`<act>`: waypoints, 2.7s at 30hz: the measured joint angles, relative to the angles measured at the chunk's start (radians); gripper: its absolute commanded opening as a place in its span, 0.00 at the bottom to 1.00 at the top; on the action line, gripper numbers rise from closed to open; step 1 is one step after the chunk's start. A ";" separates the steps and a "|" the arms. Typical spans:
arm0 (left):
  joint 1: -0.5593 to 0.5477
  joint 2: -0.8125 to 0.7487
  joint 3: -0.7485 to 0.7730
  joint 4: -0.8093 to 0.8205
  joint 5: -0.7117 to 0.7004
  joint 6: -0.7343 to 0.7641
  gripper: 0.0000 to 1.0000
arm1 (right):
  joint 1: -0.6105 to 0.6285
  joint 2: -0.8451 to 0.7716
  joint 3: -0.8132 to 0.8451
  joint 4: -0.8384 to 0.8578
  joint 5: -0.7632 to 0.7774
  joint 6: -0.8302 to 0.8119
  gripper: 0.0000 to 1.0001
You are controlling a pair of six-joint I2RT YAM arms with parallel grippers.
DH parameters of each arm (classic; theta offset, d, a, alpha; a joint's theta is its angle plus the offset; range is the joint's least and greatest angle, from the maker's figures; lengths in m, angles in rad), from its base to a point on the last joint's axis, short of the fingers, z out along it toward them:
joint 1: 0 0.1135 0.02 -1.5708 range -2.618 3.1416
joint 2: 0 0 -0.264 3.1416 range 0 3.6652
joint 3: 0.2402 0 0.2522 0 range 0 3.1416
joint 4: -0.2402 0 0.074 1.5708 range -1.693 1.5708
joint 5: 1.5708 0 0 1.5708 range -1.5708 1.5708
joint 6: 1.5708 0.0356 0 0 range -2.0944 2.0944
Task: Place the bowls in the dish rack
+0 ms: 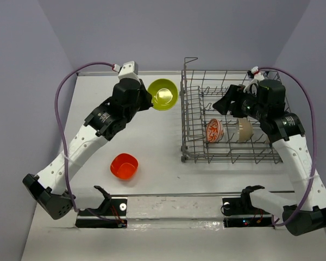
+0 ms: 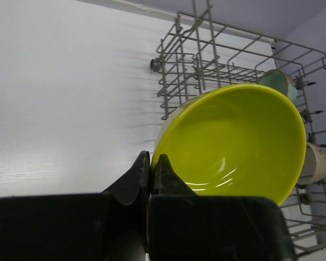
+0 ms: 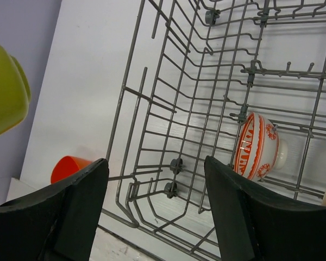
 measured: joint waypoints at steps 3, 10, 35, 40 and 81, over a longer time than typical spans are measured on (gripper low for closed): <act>-0.070 0.039 0.067 -0.027 -0.010 0.004 0.00 | 0.004 0.018 0.058 -0.017 -0.005 0.002 0.75; -0.127 0.176 0.145 -0.097 -0.050 0.006 0.00 | 0.004 0.039 0.185 -0.026 -0.008 0.003 0.73; -0.321 0.513 0.542 -0.225 -0.131 0.014 0.00 | 0.004 0.036 0.213 -0.092 0.026 0.003 0.71; -0.335 0.528 0.598 -0.239 -0.138 0.018 0.00 | 0.004 0.032 0.202 -0.095 0.037 0.002 0.68; -0.413 0.595 0.723 -0.212 -0.208 0.056 0.02 | 0.034 0.117 0.187 -0.138 0.234 -0.066 0.16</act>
